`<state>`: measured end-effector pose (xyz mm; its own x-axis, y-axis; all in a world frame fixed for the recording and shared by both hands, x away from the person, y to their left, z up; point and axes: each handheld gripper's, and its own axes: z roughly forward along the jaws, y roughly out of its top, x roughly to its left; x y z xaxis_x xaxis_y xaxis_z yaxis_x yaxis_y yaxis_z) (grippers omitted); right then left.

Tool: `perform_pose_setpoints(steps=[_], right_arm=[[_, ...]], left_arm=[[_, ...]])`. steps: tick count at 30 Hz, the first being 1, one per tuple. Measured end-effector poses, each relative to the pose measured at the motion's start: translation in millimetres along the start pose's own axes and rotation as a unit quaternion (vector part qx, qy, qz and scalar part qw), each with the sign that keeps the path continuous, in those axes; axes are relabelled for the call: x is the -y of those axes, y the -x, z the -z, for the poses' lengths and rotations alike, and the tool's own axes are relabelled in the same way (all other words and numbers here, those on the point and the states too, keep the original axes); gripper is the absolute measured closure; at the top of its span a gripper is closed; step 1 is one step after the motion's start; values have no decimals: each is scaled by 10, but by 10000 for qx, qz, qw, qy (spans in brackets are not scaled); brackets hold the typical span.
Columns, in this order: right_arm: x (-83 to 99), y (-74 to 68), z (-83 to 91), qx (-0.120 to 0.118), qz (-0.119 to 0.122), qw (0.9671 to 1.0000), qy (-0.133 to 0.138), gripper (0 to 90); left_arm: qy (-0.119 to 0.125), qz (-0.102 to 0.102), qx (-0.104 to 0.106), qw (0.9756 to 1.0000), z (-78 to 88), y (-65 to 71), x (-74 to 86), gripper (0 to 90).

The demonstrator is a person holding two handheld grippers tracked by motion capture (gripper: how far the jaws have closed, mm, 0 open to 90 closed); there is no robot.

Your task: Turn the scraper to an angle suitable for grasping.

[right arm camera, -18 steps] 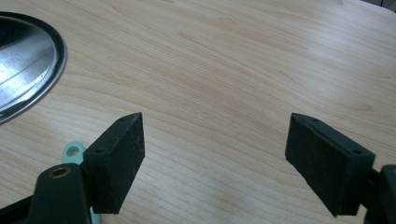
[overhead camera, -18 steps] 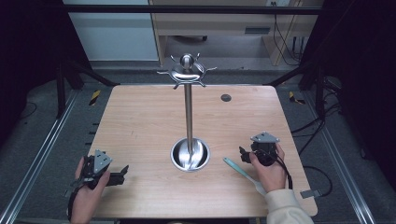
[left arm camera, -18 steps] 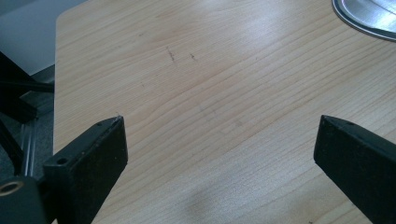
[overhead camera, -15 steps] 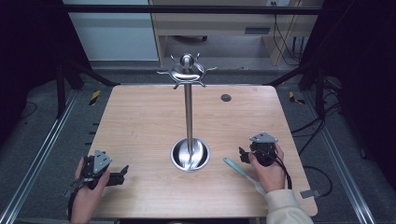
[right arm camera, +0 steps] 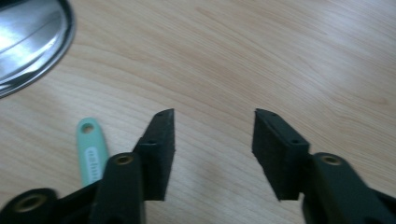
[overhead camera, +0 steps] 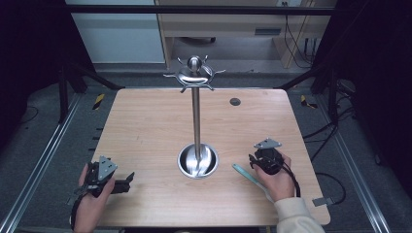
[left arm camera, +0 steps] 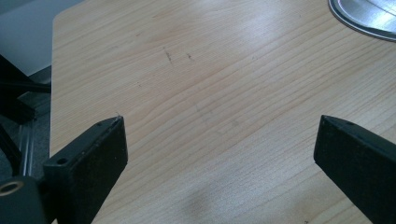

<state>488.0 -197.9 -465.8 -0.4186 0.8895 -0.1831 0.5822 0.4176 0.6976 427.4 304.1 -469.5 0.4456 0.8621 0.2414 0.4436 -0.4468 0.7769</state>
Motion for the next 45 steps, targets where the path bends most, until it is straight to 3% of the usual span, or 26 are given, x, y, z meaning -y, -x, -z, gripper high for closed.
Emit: perform_pose_setpoints(steps=[7,13,22,32,45], right_arm=[[1,-80,-2,-271,340,9990,-94,800],[-3,-136,-3,-476,487,9976,-147,899],[-18,-222,-28,-779,652,9945,-247,900],[-13,-293,-73,-937,800,9914,-450,900],[6,-315,-116,-1145,775,9885,-609,900]], left_arm=[[-15,-12,11,10000,-5,5,0,26],[-30,-24,25,10000,-7,10,0,26],[-41,-44,27,10000,-7,9,-1,26],[-69,-90,58,9999,-13,18,-2,26],[-123,-111,101,9998,-28,31,2,26]])
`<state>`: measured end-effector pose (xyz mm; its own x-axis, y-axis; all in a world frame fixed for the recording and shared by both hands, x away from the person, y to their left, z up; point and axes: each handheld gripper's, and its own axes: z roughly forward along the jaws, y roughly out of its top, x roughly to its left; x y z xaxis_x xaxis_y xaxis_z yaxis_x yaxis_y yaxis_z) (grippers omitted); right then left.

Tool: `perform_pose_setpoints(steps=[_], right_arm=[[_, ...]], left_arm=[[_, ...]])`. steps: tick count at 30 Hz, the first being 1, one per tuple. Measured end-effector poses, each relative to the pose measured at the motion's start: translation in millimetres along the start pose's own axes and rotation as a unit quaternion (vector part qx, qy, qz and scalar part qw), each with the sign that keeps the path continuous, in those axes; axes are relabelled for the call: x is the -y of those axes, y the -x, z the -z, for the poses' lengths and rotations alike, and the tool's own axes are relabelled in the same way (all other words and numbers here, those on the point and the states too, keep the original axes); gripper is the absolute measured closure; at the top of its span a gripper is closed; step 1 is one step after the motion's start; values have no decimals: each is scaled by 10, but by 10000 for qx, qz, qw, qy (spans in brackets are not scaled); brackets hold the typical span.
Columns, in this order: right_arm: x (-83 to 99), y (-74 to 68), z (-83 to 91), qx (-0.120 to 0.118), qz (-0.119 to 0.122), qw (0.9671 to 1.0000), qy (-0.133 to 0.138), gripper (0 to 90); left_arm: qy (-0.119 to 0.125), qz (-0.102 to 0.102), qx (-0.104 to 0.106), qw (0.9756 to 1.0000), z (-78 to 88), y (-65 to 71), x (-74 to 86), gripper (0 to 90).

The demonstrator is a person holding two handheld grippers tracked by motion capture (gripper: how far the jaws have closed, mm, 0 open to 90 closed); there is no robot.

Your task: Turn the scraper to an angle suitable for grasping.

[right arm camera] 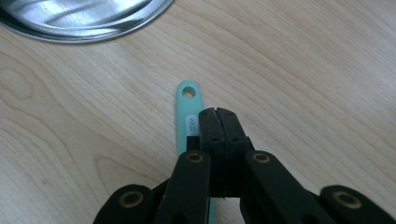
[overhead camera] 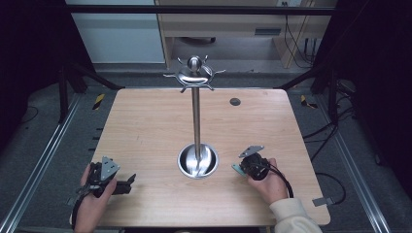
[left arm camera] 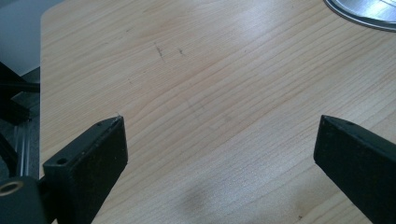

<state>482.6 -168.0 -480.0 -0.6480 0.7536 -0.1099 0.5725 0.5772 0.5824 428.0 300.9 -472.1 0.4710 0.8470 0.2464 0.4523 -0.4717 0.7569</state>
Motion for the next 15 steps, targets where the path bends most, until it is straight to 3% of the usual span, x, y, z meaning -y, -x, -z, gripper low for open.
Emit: perform_pose_setpoints(steps=[8,15], right_arm=[[30,-105,44,-554,187,9983,-12,900],[-20,-191,145,-668,342,9972,0,898]], left_arm=[[-31,-4,15,10000,-5,7,7,26],[-35,38,-18,10000,9,-6,22,26]])
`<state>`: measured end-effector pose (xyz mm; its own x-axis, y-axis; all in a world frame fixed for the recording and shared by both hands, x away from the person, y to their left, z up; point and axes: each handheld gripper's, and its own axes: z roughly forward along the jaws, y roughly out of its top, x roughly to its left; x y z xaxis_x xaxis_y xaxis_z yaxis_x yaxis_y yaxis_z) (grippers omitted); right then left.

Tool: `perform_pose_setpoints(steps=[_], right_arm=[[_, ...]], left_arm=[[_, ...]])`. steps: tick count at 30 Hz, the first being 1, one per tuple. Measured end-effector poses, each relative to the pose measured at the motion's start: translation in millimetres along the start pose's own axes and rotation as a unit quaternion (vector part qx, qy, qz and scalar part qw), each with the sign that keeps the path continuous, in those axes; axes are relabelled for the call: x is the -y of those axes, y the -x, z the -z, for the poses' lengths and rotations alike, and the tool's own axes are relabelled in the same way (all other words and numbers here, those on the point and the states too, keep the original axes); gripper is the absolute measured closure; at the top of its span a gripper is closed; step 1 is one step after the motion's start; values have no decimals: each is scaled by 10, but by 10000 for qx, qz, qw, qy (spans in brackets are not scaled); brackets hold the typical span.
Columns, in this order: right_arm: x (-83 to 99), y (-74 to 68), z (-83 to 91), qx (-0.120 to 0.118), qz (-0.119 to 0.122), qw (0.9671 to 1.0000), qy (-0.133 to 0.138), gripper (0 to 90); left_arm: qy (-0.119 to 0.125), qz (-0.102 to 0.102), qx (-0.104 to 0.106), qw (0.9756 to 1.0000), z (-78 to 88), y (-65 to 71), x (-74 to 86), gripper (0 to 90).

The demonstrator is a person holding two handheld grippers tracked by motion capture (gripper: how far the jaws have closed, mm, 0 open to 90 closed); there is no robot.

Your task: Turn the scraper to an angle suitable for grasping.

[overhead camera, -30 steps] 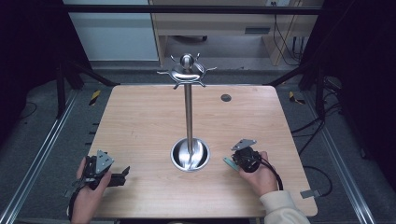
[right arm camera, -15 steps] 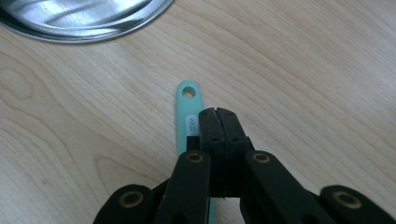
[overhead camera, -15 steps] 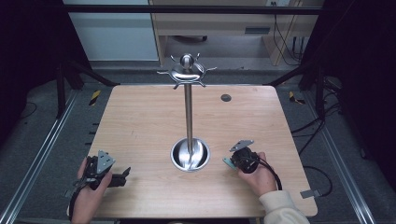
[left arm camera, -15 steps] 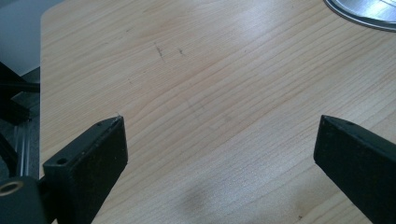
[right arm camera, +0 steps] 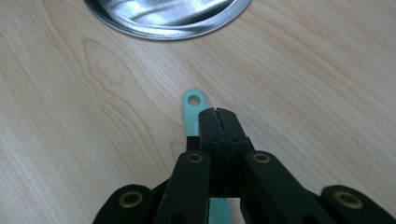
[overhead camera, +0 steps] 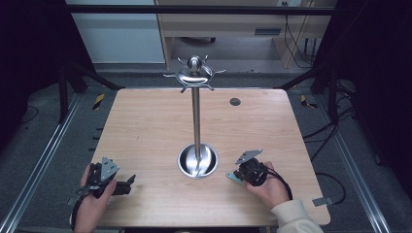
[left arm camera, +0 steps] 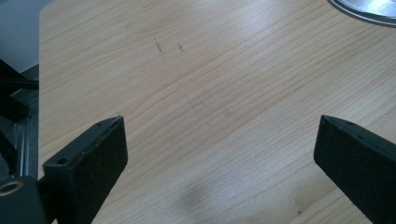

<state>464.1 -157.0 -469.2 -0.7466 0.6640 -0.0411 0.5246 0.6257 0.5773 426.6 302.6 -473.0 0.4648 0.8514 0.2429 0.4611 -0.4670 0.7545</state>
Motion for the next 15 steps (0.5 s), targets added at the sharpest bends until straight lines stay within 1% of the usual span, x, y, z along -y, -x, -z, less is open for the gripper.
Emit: perform_pose_setpoints(steps=[1,3,4,5,6,7,8,9,11,13,15], right_arm=[[-25,-9,17,14,84,10000,-25,895],[-64,-22,48,-39,143,9999,-59,886],[-90,-29,61,-58,158,9998,-116,876],[-119,-29,70,-93,250,9994,-203,866],[-146,-29,76,-87,275,9991,-296,848],[-172,-22,79,-107,336,9986,-393,826],[-191,-20,81,-128,344,9983,-459,791],[-217,-10,83,-172,304,9977,-584,752],[-258,23,68,-222,294,9961,-803,732],[-295,36,53,-226,331,9942,-997,725],[-328,41,35,-260,440,9923,-1125,715]], left_arm=[[-2,3,-9,10000,2,-4,1,26],[2,7,-5,10000,4,-6,2,26],[3,4,-9,10000,4,-6,1,26],[9,-4,-4,10000,3,-5,0,26],[15,-5,7,10000,2,-3,-1,26],[16,-8,5,10000,1,-2,-2,26],[10,-19,12,10000,-1,-2,-3,26],[-2,-28,13,10000,-3,-1,-3,26],[-36,-46,13,10000,-6,1,-2,26],[-48,-54,13,10000,-8,2,-2,26],[-55,-61,15,10000,-8,4,-3,26]])
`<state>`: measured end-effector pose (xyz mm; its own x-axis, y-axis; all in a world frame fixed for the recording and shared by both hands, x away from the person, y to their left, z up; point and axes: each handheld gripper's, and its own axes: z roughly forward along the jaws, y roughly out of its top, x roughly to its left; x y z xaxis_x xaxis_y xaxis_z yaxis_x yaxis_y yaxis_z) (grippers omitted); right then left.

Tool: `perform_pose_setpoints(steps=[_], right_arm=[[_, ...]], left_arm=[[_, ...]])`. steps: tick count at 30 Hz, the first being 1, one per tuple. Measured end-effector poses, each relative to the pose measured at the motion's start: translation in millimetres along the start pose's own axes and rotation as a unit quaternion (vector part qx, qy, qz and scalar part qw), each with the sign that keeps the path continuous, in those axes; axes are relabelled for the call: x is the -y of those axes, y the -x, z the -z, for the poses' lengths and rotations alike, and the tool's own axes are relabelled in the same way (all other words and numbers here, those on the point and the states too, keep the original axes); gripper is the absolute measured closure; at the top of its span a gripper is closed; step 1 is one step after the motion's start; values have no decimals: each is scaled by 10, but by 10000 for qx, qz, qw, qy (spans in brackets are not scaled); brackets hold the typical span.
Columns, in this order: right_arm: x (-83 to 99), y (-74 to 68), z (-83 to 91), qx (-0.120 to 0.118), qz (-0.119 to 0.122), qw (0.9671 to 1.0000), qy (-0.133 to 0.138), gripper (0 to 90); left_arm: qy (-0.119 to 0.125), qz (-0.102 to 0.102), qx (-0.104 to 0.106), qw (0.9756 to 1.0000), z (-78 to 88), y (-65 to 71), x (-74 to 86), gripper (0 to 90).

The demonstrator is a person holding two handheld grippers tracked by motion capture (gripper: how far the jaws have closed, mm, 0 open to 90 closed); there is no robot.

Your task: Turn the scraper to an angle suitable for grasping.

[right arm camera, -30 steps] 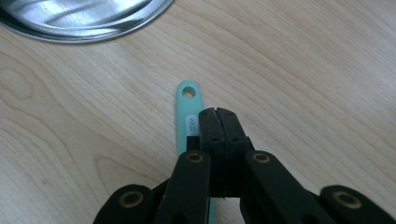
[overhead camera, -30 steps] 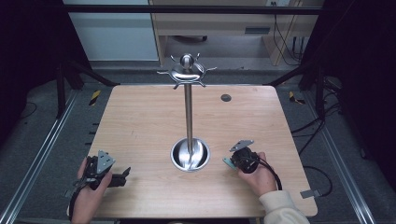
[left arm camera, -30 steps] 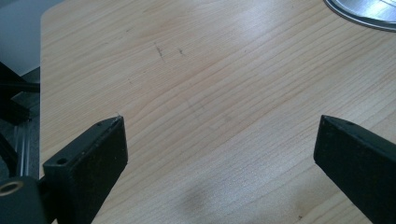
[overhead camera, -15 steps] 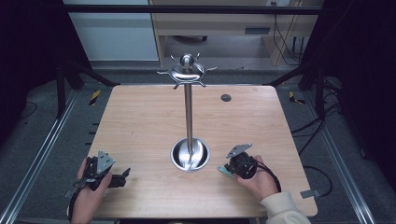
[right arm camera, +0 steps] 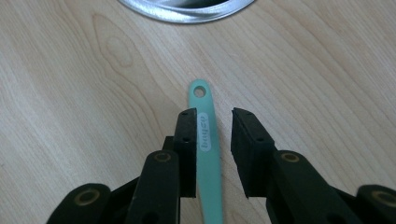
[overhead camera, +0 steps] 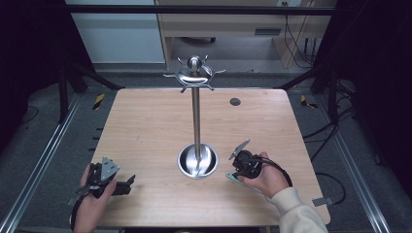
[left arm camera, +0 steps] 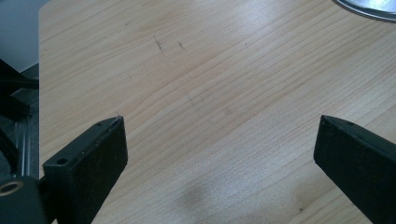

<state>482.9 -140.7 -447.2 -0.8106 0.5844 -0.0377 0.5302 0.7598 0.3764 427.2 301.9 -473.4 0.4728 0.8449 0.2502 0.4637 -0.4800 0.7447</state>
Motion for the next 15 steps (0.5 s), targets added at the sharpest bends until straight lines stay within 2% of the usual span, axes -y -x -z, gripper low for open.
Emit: perform_pose_setpoints(steps=[4,15], right_arm=[[-35,-9,-37,-69,102,9997,-233,697],[-54,17,-177,-190,152,9982,-550,693]], left_arm=[[-11,-2,3,10000,-3,4,1,26],[-34,0,21,10000,-10,9,4,26]])
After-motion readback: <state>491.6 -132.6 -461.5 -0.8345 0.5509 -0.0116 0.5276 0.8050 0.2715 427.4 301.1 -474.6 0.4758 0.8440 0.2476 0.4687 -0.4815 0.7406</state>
